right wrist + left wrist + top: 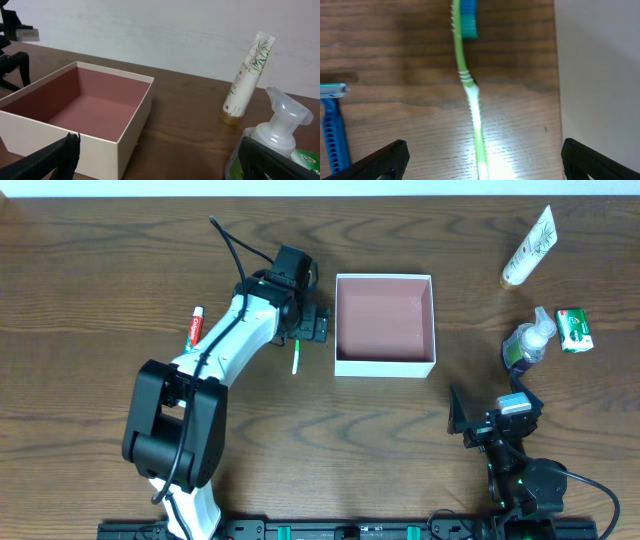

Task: Pack container
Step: 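Move the left gripper over the green toothbrush, then lower the left gripper and grasp the toothbrush handle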

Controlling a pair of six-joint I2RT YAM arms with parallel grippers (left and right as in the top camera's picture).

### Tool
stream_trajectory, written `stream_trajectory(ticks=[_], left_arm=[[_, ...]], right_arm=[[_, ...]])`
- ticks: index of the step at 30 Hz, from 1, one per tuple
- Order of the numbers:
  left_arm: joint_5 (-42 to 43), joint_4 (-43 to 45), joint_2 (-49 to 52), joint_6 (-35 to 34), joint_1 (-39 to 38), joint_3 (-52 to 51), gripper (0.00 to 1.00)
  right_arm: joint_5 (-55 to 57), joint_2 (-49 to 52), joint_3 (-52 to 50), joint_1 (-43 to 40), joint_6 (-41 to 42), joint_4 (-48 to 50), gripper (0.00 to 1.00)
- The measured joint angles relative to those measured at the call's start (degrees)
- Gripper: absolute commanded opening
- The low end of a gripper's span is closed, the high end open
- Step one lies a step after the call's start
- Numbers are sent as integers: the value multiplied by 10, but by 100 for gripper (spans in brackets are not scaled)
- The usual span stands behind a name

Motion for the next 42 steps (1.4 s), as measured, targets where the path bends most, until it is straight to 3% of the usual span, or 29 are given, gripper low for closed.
stream_trajectory(ticks=[29, 42], left_arm=[[-22, -5, 55, -4, 5, 0, 98], [-30, -3, 55, -47, 5, 0, 98]], right_arm=[[0, 0, 0, 0, 0, 0, 99], [0, 0, 0, 0, 0, 0, 99]])
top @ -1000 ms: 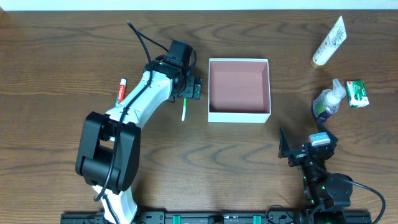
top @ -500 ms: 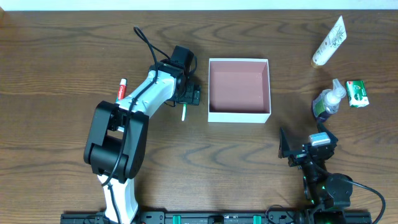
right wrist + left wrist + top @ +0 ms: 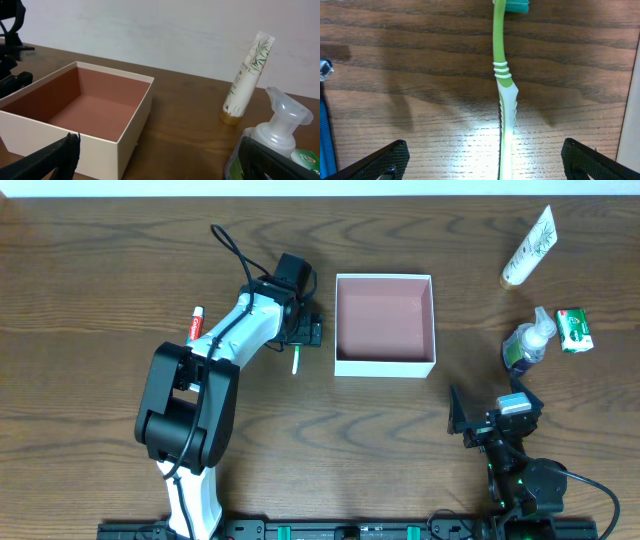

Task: Pack container
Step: 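Lower the left gripper and grasp the toothbrush handle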

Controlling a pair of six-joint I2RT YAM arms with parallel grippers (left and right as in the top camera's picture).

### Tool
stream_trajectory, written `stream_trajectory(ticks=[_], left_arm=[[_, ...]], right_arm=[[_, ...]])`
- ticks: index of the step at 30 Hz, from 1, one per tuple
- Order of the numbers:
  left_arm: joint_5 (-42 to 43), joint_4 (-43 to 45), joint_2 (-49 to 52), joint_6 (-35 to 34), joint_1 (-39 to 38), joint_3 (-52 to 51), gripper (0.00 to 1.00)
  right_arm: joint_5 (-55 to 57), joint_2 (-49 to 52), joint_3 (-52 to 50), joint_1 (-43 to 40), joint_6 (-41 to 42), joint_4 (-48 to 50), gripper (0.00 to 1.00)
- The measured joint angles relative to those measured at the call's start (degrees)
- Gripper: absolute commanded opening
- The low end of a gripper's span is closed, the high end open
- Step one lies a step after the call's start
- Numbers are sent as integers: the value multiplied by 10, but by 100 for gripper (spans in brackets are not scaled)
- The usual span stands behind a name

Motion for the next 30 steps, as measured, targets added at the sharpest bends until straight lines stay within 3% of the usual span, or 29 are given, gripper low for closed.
stream_trajectory(ticks=[30], left_arm=[[-14, -3, 3, -10, 0, 0, 98]], right_arm=[[0, 0, 0, 0, 0, 0, 99]])
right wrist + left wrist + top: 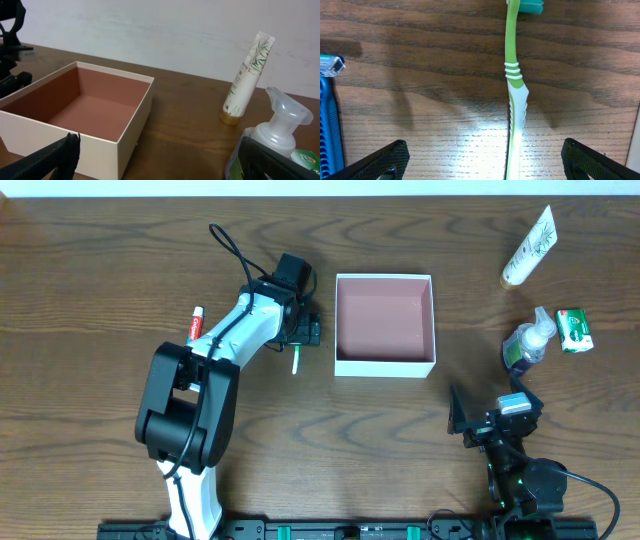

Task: Pack container
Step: 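Lower the left gripper and grasp the toothbrush handle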

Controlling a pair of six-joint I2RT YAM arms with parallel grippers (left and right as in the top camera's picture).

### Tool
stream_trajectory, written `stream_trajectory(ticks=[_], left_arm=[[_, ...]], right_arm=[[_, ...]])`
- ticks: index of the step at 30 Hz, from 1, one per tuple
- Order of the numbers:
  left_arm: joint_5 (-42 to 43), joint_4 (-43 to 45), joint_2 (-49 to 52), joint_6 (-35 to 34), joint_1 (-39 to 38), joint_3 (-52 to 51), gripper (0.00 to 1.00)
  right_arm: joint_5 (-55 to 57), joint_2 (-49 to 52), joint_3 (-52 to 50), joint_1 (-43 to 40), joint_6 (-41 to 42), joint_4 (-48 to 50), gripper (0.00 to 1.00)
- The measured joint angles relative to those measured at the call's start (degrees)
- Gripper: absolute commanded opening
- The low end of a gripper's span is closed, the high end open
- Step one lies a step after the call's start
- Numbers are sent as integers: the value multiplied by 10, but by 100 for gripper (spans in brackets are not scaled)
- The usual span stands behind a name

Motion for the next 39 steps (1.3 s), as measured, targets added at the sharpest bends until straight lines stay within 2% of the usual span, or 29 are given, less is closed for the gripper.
stream_trajectory(ticks=[39], left_arm=[[0, 12, 19, 0, -9, 0, 98]], right_arm=[[0, 0, 0, 0, 0, 0, 99]])
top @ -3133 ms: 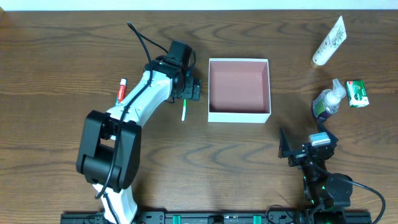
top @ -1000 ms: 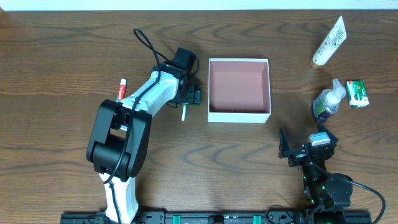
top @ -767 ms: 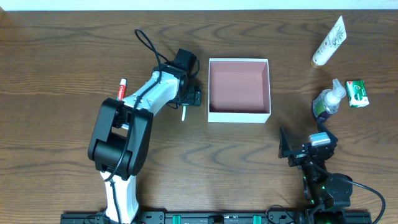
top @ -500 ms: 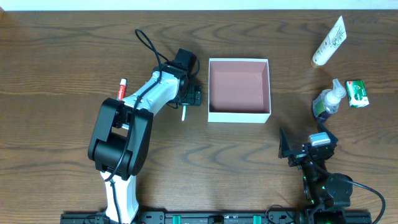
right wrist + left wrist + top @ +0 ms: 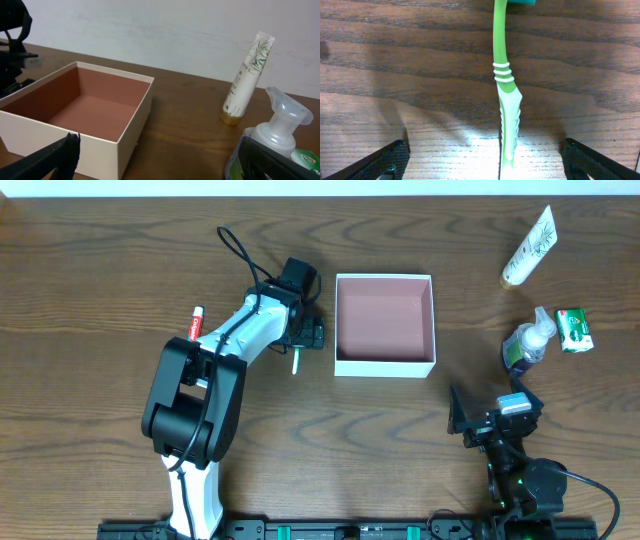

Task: Pack container
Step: 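Lower the left gripper and grasp the toothbrush handle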

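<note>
A green and white toothbrush (image 5: 502,100) lies on the table just left of the white box with the pink inside (image 5: 385,366). My left gripper (image 5: 303,338) is low over it and open. In the left wrist view its fingertips (image 5: 385,160) stand wide to either side of the handle, and the blue bristle head is at the top edge. My right gripper (image 5: 490,408) rests open near the front right of the table. It holds nothing and faces the box (image 5: 60,135).
A red and white toothpaste tube (image 5: 195,325) lies left of the left arm. At the right are a white tube (image 5: 528,245), a pump bottle (image 5: 528,340) and a green packet (image 5: 574,330). The tube (image 5: 247,75) and bottle (image 5: 282,125) stand ahead of the right gripper.
The left wrist view has shifted a little. The blue razor at its left edge is out of view, and the toothbrush handle sits nearer the middle between the open fingers. The right arm is unchanged.
At first my open left gripper hung over the toothbrush with the box wall at the right of its view. It then stood lower and more centred on the handle, with a blue razor at the left. Now the handle lies between its fingers. The right arm stayed still.
</note>
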Controlling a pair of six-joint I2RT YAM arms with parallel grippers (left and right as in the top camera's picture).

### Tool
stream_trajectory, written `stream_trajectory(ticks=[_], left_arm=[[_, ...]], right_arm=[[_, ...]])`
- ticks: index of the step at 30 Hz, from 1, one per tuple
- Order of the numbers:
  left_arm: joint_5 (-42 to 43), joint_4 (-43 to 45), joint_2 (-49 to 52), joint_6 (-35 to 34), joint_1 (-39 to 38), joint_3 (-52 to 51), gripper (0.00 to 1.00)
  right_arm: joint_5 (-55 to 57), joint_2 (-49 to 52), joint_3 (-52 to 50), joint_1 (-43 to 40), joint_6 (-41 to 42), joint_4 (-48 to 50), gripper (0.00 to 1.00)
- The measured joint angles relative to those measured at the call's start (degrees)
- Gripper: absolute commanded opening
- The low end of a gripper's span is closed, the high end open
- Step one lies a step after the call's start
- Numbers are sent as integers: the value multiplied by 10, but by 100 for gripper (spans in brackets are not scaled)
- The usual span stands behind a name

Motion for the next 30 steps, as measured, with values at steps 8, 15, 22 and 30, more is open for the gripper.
stream_trajectory(ticks=[8, 15, 22, 30], left_arm=[[0, 0, 0, -3, 0, 0, 56], [0, 0, 0, -1, 0, 0, 28], [0, 0, 0, -2, 0, 0, 6], [0, -2, -16, -1, 0, 0, 6]], right_arm=[[0, 0, 0, 0, 0, 0, 99], [0, 0, 0, 0, 0, 0, 99], [0, 0, 0, 0, 0, 0, 99], [0, 0, 0, 0, 0, 0, 99]])
